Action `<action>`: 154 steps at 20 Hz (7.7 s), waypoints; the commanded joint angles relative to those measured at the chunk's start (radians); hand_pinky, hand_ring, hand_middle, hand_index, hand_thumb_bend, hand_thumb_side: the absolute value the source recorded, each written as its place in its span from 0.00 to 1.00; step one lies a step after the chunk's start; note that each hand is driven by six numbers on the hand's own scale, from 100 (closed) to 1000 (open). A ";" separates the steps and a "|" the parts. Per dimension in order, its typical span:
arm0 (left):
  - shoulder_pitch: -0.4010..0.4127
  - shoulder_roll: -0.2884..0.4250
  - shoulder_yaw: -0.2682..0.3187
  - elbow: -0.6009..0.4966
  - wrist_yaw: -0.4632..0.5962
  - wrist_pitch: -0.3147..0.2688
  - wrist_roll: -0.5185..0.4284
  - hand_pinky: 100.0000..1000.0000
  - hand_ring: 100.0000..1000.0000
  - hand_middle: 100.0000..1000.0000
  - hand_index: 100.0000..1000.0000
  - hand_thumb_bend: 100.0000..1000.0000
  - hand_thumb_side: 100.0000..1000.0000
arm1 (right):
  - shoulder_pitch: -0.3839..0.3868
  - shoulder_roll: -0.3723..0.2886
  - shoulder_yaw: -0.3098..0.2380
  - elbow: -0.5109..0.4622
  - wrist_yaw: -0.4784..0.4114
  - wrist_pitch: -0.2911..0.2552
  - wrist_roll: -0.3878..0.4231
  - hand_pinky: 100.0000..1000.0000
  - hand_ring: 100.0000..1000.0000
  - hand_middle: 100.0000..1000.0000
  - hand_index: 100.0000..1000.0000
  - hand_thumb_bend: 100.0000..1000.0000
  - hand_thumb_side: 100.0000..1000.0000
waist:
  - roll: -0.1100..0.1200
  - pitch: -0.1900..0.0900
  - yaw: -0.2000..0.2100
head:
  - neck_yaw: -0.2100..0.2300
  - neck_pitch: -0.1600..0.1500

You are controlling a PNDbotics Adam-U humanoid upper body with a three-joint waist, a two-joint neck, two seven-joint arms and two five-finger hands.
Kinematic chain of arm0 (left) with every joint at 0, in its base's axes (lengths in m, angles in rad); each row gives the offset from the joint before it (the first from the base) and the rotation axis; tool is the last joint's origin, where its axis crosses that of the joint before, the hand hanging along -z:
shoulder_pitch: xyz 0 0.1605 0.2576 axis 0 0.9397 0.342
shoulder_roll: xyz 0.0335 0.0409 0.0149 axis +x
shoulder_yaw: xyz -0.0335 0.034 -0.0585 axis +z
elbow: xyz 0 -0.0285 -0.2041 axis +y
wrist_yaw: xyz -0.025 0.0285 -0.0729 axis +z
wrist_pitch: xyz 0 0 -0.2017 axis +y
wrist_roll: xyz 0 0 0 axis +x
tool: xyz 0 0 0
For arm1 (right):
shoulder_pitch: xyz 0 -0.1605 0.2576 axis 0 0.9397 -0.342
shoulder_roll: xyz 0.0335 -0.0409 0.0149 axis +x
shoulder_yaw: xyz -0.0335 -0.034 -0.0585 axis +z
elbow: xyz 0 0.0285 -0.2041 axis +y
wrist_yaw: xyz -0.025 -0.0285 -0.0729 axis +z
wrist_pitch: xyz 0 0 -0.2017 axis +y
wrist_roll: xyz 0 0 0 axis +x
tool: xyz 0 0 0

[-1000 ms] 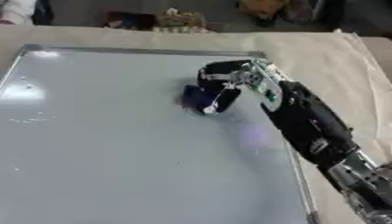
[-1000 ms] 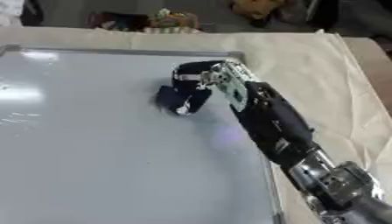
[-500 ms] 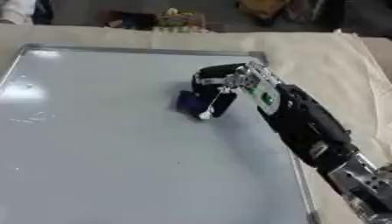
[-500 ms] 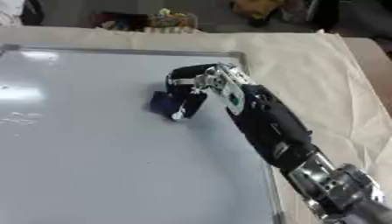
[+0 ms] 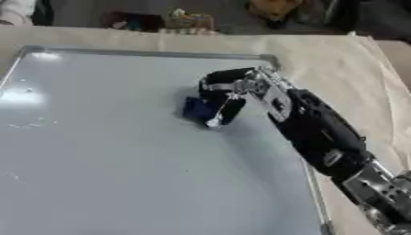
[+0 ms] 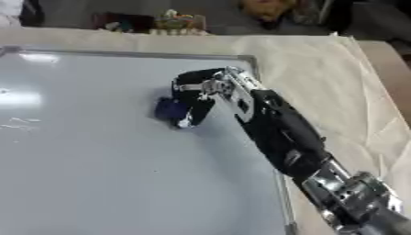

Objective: Wipe the whiteboard clean with a brush.

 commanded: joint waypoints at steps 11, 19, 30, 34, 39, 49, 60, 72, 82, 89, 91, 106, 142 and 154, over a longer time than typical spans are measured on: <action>-0.009 0.012 0.004 -0.020 0.003 0.003 0.001 0.26 0.32 0.40 0.44 0.00 0.84 | 0.009 -0.005 0.025 -0.006 0.006 -0.205 0.220 0.13 0.20 0.00 0.09 0.00 0.13 | 0.006 -0.009 0.001 | -0.002 0.001; -0.008 0.010 0.004 -0.020 0.000 0.001 -0.001 0.26 0.32 0.40 0.43 0.00 0.84 | 0.005 -0.007 -0.029 0.058 0.092 -0.165 0.187 0.13 0.22 0.00 0.09 0.00 0.17 | 0.008 -0.001 0.005 | -0.004 -0.003; -0.007 0.008 0.004 -0.020 -0.006 -0.003 -0.003 0.26 0.32 0.39 0.43 0.00 0.84 | -0.006 -0.012 -0.086 0.163 0.231 -0.142 0.068 0.13 0.23 0.00 0.09 0.00 0.19 | 0.010 0.009 0.011 | -0.006 -0.006; -0.009 0.008 0.003 -0.020 -0.006 -0.004 -0.003 0.26 0.32 0.39 0.43 0.00 0.84 | -0.011 -0.017 -0.100 0.187 0.264 -0.139 0.038 0.13 0.23 0.00 0.09 0.00 0.19 | 0.011 0.011 0.013 | -0.006 -0.006; -0.010 0.008 0.004 -0.020 -0.006 -0.006 -0.002 0.26 0.32 0.39 0.43 0.00 0.84 | -0.018 -0.023 -0.115 0.216 0.307 -0.130 -0.003 0.13 0.24 0.00 0.09 0.00 0.19 | 0.012 0.012 0.014 | -0.007 -0.008; -0.012 0.009 0.004 -0.020 -0.004 -0.007 -0.001 0.26 0.32 0.39 0.43 0.00 0.84 | -0.031 -0.038 -0.138 0.243 0.365 -0.141 -0.074 0.14 0.24 0.00 0.09 0.00 0.17 | 0.013 0.011 0.012 | -0.007 -0.006; -0.012 0.011 0.004 -0.020 -0.004 -0.006 -0.001 0.26 0.32 0.39 0.43 0.00 0.84 | -0.032 -0.052 -0.048 0.133 0.354 -0.284 -0.090 0.14 0.25 0.00 0.09 0.00 0.17 | 0.010 0.004 0.014 | -0.010 -0.007; -0.011 0.010 0.004 -0.020 -0.002 -0.004 -0.002 0.26 0.33 0.40 0.43 0.00 0.84 | -0.042 -0.050 0.002 0.072 0.354 -0.328 -0.077 0.13 0.25 0.00 0.09 0.00 0.17 | 0.007 -0.001 0.014 | -0.013 -0.007; -0.010 0.012 0.005 -0.020 -0.003 -0.003 -0.001 0.26 0.33 0.40 0.44 0.00 0.84 | -0.025 -0.044 -0.002 0.117 0.251 -0.335 0.047 0.13 0.22 0.00 0.09 0.00 0.18 | 0.009 -0.004 0.009 | -0.012 -0.008; -0.009 0.012 0.005 -0.020 -0.003 -0.001 -0.001 0.27 0.33 0.40 0.44 0.00 0.84 | -0.014 -0.036 -0.002 0.122 0.069 -0.287 0.200 0.13 0.19 0.00 0.09 0.00 0.14 | 0.010 -0.008 0.006 | -0.012 -0.009; -0.010 0.013 0.005 -0.020 -0.002 -0.001 0.000 0.27 0.33 0.40 0.44 0.00 0.84 | -0.014 -0.037 0.009 0.113 0.029 -0.270 0.215 0.13 0.19 0.00 0.09 0.00 0.12 | 0.011 -0.010 0.007 | -0.013 -0.010; -0.013 0.014 0.003 -0.020 0.003 0.004 -0.002 0.27 0.33 0.40 0.44 0.00 0.84 | -0.017 -0.038 0.075 0.018 -0.053 -0.267 0.220 0.13 0.18 0.00 0.09 0.00 0.11 | 0.006 -0.022 0.006 | -0.014 -0.009; -0.011 0.011 0.005 -0.020 -0.001 0.004 -0.005 0.27 0.33 0.40 0.44 0.00 0.84 | -0.036 -0.050 -0.057 0.194 0.249 -0.240 0.029 0.14 0.22 0.00 0.10 0.00 0.17 | 0.008 -0.015 0.003 | -0.012 -0.017; -0.012 0.011 0.005 -0.020 0.002 0.008 -0.005 0.27 0.33 0.40 0.44 0.00 0.84 | -0.032 -0.032 0.020 0.094 0.106 -0.297 0.157 0.14 0.21 0.00 0.10 0.00 0.17 | 0.005 -0.021 0.004 | -0.016 -0.017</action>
